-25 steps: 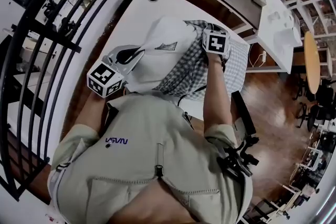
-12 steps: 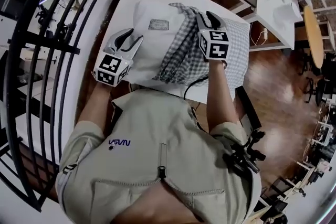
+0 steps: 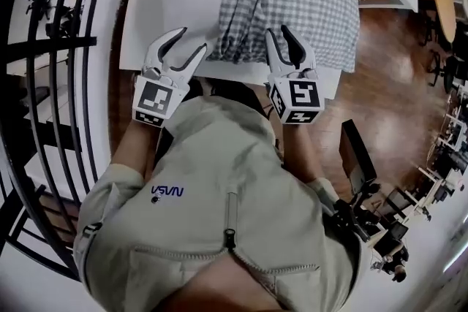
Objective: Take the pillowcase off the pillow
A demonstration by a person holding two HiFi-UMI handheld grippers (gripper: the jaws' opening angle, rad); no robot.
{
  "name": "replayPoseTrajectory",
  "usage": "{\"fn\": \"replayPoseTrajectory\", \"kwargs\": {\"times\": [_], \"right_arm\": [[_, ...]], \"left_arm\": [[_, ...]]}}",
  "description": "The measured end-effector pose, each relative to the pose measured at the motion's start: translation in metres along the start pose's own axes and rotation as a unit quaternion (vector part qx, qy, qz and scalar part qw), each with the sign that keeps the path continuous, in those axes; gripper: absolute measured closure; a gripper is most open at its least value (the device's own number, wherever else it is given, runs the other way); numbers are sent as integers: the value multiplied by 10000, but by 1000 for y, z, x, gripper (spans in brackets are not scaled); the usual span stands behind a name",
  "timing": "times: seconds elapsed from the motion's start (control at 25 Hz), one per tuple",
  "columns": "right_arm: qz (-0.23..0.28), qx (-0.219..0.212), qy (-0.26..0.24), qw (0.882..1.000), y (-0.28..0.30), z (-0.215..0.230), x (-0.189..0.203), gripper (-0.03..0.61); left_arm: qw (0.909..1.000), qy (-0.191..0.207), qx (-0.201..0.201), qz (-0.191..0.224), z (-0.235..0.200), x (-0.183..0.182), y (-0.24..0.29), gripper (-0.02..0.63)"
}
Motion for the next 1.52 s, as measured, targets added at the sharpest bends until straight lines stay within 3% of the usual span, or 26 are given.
{"fn": "replayPoseTrajectory", "kwargs": {"times": [0.24, 0.48, 0.52, 0.6, 0.64, 0.68, 0.76, 0.8, 0.84, 1.04, 1.24, 1.36, 1.52], "right_arm": [[-404, -770, 65, 9962, -19, -37, 42, 463], [-752, -1442, -139, 9866, -9, -48, 70, 459], [-818, -1508, -169, 9850, -6, -49, 75, 449], [-923, -1569, -335, 9827, 5, -54, 86, 429], [-967, -1530, -503, 9822, 13, -58, 91, 428], [-1022, -1439, -701, 9818, 22, -63, 97, 428], [-1161, -1184, -988, 9812, 32, -74, 109, 456], [-1193, -1061, -1032, 9818, 32, -76, 110, 528], [-1163, -960, -1022, 9833, 30, -75, 107, 551], [-722, -108, -981, 9925, 2, -46, 75, 566], [-720, 891, -801, 9902, -28, 10, 68, 566], [-898, 1255, -687, 9856, -34, 44, 82, 566], [-1310, 1353, -193, 9819, -27, 71, 125, 566]], "left_arm": [[9974, 132, 24, -714, 32, 21, 1, 391], [9901, 233, -428, -1315, 56, 38, 15, 374], [9889, 250, -559, -1354, 57, 39, 19, 390], [9869, 273, -781, -1382, 53, 41, 24, 505], [9864, 265, -836, -1391, 51, 43, 26, 575], [9861, 254, -836, -1415, 48, 45, 26, 600], [9853, 269, -752, -1512, 46, 51, 21, 600], [9851, 290, -730, -1532, 44, 51, 17, 600], [9855, 313, -737, -1496, 41, 47, 15, 600], [9889, 245, -1123, -937, 18, 13, 10, 601], [9900, 144, -1330, -444, -4, -8, -1, 600], [9902, -215, -1328, -370, -16, -6, -5, 600], [9869, -766, -1290, -589, -13, 23, 0, 600]]}}
Point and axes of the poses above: the fingertips, and each gripper's own axes: y forward along the fingers, z to its right, x out of its underside, the point moved 10 cm from there along -y, backward along the fingers, and after that the axes turned 1 degree about z, right-handed, at the moved point
